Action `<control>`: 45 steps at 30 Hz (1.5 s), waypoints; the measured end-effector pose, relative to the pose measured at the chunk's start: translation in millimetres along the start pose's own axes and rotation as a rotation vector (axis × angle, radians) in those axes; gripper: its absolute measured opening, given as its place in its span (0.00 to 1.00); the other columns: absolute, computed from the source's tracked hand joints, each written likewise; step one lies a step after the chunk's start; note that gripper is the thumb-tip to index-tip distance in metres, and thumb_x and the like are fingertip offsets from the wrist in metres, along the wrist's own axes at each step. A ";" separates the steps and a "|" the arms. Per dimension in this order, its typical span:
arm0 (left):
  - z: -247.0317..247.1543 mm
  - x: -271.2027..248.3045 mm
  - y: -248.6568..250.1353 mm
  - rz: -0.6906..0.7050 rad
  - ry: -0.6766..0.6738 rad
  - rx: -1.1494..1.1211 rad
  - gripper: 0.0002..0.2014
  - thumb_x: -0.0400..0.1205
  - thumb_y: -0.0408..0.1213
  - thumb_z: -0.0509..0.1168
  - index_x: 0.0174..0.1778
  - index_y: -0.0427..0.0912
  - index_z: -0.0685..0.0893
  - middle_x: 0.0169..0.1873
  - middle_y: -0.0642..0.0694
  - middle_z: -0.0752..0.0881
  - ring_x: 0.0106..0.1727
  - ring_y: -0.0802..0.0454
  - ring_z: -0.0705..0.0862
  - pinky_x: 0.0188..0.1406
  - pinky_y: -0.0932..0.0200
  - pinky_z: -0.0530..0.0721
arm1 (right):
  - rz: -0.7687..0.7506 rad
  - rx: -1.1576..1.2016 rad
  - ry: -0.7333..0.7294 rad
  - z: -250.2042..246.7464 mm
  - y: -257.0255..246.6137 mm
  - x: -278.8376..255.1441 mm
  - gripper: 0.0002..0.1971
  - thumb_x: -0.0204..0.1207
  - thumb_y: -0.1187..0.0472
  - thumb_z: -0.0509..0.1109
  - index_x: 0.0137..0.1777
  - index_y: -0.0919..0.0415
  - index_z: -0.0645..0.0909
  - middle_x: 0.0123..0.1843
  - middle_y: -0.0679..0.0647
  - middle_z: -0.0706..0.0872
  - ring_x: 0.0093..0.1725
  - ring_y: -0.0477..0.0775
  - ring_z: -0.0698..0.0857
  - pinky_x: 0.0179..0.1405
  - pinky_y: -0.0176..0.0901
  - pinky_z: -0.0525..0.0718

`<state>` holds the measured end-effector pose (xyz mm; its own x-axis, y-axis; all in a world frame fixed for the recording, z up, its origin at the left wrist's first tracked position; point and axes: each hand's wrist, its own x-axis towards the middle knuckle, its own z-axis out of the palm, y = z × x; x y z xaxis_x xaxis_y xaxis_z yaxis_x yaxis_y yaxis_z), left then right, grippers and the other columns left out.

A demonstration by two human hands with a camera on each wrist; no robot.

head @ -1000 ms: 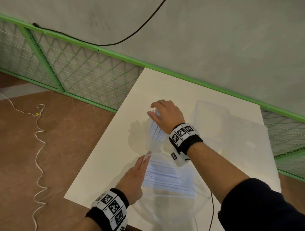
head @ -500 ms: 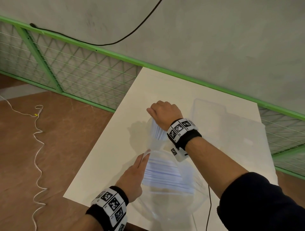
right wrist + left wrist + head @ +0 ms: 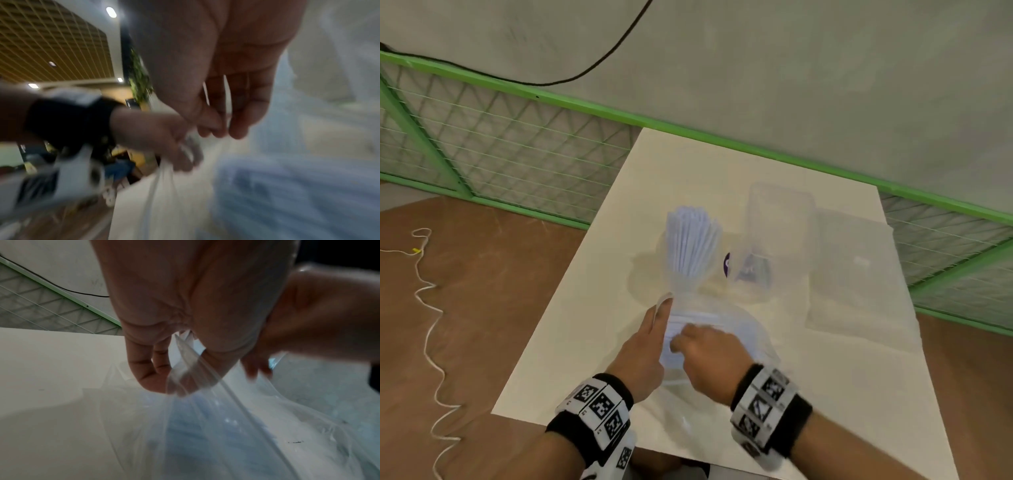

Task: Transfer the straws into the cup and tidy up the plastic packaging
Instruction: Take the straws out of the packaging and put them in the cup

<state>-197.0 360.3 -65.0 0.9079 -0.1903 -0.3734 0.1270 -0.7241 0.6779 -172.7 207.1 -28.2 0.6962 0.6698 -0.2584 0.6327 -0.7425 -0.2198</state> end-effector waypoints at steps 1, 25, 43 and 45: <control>1.5 0.4 1.2 0.002 -0.008 0.002 0.54 0.74 0.19 0.60 0.82 0.59 0.31 0.84 0.57 0.42 0.53 0.49 0.80 0.37 0.67 0.76 | 0.042 -0.044 -0.075 19.2 1.5 -6.8 0.17 0.77 0.70 0.62 0.65 0.61 0.78 0.60 0.60 0.81 0.54 0.67 0.82 0.41 0.56 0.78; 13.5 -4.7 -4.2 0.076 0.043 0.020 0.53 0.71 0.17 0.59 0.84 0.56 0.37 0.82 0.60 0.46 0.49 0.56 0.73 0.33 0.74 0.76 | 0.325 -0.194 0.092 98.8 6.3 -10.6 0.15 0.45 0.64 0.82 0.33 0.54 0.85 0.31 0.49 0.84 0.34 0.55 0.84 0.33 0.48 0.84; 14.4 -3.9 -7.8 0.084 0.057 0.027 0.52 0.71 0.19 0.61 0.84 0.55 0.40 0.82 0.61 0.47 0.42 0.54 0.77 0.27 0.70 0.75 | 0.314 -0.212 -0.105 87.5 2.4 -2.1 0.15 0.77 0.65 0.63 0.63 0.62 0.78 0.60 0.60 0.84 0.63 0.65 0.78 0.67 0.61 0.68; 14.6 -3.4 -7.5 0.081 0.059 0.029 0.52 0.71 0.18 0.61 0.84 0.54 0.40 0.82 0.61 0.47 0.43 0.54 0.76 0.28 0.71 0.75 | 0.307 -0.214 -0.115 87.7 2.9 -2.4 0.15 0.77 0.62 0.63 0.62 0.61 0.78 0.61 0.60 0.84 0.64 0.65 0.77 0.67 0.61 0.68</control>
<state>-206.9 356.7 -78.0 0.9367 -0.2103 -0.2800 0.0417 -0.7270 0.6853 -202.2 202.4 -110.6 0.8291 0.4027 -0.3879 0.4662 -0.8809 0.0820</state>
